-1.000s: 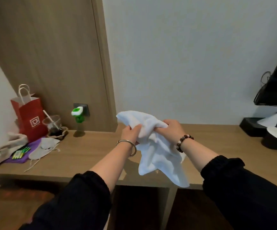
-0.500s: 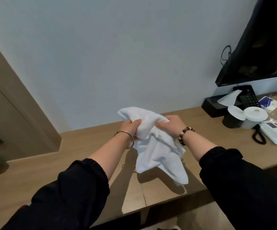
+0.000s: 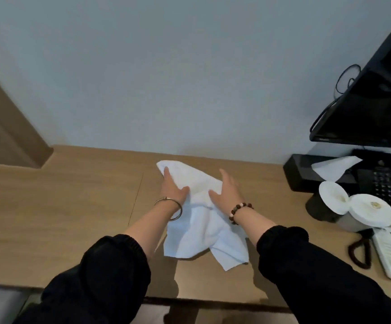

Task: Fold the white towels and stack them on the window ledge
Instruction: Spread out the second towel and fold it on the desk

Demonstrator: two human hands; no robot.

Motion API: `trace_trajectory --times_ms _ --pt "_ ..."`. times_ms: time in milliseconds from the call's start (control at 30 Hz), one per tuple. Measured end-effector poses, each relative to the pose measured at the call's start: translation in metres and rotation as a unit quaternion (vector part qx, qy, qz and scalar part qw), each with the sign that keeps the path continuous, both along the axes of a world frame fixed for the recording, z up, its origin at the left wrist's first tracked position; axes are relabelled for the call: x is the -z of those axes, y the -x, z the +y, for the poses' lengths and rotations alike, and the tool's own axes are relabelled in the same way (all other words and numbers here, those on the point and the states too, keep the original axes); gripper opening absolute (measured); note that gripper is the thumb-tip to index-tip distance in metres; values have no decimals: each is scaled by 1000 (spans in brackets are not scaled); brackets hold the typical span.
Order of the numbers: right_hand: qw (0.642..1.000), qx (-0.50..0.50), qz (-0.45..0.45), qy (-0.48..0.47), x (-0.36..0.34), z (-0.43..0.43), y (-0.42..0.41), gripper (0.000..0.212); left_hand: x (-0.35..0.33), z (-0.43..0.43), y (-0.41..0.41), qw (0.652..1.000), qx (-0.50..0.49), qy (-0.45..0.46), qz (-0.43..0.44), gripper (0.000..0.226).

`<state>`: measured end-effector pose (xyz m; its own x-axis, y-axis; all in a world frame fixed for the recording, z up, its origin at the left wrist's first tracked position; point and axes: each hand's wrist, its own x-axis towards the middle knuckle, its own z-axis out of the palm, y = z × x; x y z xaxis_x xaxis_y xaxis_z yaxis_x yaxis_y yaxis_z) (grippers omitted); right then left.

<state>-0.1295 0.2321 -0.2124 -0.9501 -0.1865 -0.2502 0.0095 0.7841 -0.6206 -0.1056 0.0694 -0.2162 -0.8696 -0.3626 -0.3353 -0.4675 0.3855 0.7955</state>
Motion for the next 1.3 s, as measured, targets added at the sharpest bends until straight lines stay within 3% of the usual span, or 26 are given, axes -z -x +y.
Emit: trace_trajectory --times_ms 100,200,367,467,567,733,933,1233,1300 --pt "983 -151 -11 -104 31 -4 -13 72 28 6 -29 993 80 89 12 78" --pt "966 -218 -49 -133 61 -17 -28 74 60 -5 -60 985 113 131 -22 67" --pt "951 -279 23 -134 88 -57 -42 72 95 -44 -98 974 99 205 -12 61" --pt "938 -309 88 -130 99 -88 -25 70 120 -77 -94 935 94 339 -40 66" --pt "934 -311 133 -115 106 -118 4 68 132 -107 -66 917 82 387 -49 59" --pt "920 -316 203 -113 117 -157 39 62 140 -145 -34 914 73 399 -29 58" --pt "919 -305 220 -119 124 -159 38 61 143 -147 -33 920 62 386 -11 57" --pt "926 -274 215 -144 116 -148 -23 60 132 -126 -85 959 60 263 88 59" --pt "929 -265 214 -146 118 -144 -36 61 135 -117 -101 957 67 261 106 76"
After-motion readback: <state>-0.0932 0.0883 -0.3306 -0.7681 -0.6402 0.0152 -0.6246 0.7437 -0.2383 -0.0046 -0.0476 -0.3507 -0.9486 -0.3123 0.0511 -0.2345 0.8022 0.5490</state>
